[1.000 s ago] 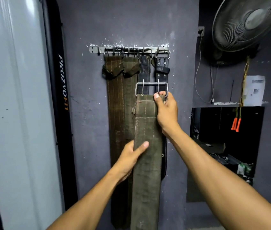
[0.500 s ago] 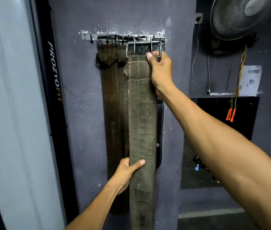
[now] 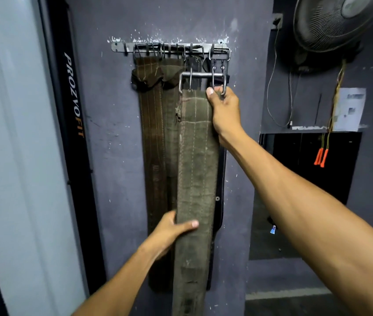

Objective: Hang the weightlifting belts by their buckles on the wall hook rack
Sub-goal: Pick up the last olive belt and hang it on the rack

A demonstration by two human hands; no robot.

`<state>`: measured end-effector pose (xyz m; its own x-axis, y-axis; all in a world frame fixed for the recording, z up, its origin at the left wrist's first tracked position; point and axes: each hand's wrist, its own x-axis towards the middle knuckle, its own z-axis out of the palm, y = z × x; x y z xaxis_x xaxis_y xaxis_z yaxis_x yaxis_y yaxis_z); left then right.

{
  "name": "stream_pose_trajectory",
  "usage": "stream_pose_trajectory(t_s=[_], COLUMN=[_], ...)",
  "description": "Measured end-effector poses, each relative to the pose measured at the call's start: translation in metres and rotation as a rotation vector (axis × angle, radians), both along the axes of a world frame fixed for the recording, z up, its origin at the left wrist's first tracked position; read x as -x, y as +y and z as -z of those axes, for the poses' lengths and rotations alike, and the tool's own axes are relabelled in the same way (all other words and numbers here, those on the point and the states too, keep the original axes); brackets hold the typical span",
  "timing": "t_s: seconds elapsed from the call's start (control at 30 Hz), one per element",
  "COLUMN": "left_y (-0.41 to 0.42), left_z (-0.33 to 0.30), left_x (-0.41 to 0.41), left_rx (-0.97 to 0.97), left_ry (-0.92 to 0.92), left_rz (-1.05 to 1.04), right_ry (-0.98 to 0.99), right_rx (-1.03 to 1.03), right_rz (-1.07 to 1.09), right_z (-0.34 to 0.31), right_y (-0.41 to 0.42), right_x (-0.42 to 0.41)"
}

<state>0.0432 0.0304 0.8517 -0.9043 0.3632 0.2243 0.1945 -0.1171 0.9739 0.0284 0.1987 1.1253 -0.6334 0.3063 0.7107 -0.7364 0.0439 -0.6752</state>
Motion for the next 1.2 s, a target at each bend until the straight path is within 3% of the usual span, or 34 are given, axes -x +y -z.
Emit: stream_pose_trajectory(t_s=[0.17, 0.3, 0.43, 0.57, 0.7, 0.83, 0.93, 1.1, 1.2], left_y=[0.012, 0.012, 0.015, 0.013, 0.015, 0.02, 0.021, 0.02, 0.021], left_z=[-0.125, -0.183, -0.186, -0.181, -0.192, -0.193, -0.205, -0.227, -0.232], left_x=[0.007, 0.015, 0.022, 0.027, 0.03, 0.034, 0.032, 0.032, 0.03], left_rx=[-0.327, -0.34, -0.246, -0.259, -0.253, -0.222, -0.195, -0.241, -0.223], left_ry=[0.146, 0.201, 0.272, 0.331, 0.399, 0.429, 0.462, 0.481, 0.496], left_rz=[-0.011, -0.192, -0.373, -0.36, -0.391, -0.371, -0.369, -0.394, -0.408], right_ry=[-0.091, -0.109, -0.134, -0.102, -0.176, -0.153, -0.273, -0.367, -0.385], right_rx=[-0.043, -0.157, -0.156, -0.052, -0.13, -0.084, -0.117, -0.003, 0.008], right_rz=[-0.038, -0.001, 0.04, -0.04, -0.189, -0.275, -0.422, -0.329, -0.406], right_z=[0.053, 0.084, 0.096, 0.123, 0.168, 0.171, 0.2, 0.253, 0.263], right_y=[-0.005, -0.017, -0.027, -0.017, -0.024, -0.019, -0.005, -0.017, -0.021], right_x=[0.011, 0.011, 0.004, -0.016, -0.019, -0.021, -0.025, -0.03, -0.032])
